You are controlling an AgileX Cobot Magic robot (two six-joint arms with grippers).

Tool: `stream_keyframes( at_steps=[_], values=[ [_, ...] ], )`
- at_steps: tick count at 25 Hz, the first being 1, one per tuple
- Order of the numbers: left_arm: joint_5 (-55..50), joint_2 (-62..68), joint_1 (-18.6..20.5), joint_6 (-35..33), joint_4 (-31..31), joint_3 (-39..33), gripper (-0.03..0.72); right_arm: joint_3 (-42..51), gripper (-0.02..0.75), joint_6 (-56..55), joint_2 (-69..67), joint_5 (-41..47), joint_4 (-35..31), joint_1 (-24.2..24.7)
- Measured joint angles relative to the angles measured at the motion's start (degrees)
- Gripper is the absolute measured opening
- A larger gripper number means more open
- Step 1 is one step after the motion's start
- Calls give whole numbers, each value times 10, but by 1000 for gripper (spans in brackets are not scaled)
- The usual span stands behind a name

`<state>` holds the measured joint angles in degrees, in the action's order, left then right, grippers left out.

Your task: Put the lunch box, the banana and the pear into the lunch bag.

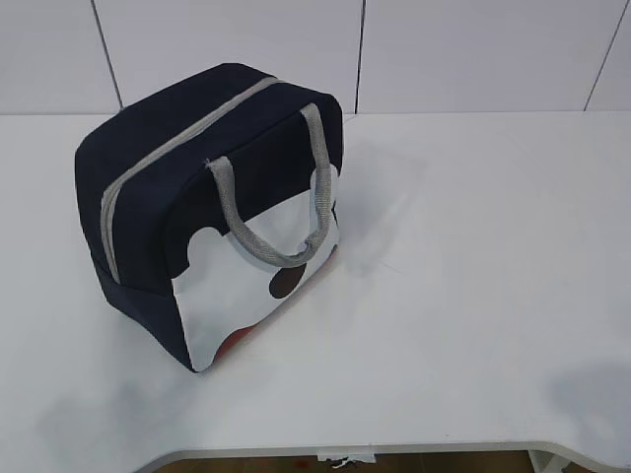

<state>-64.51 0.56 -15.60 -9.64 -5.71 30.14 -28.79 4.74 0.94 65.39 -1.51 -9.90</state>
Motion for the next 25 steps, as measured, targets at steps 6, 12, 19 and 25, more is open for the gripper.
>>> stream_keyframes(
  at_steps=[6, 12, 19, 25],
  values=[
    [1, 0, 83, 0, -2, 0, 243, 0, 416, 0, 0, 1, -3, 49],
    [1, 0, 106, 0, -5, 0, 243, 0, 416, 0, 0, 1, -5, 91],
    [1, 0, 107, 0, -9, 0, 242, 0, 416, 0, 0, 1, -5, 93],
    [1, 0, 107, 0, -9, 0, 241, 0, 416, 0, 0, 1, -6, 93]
  ],
)
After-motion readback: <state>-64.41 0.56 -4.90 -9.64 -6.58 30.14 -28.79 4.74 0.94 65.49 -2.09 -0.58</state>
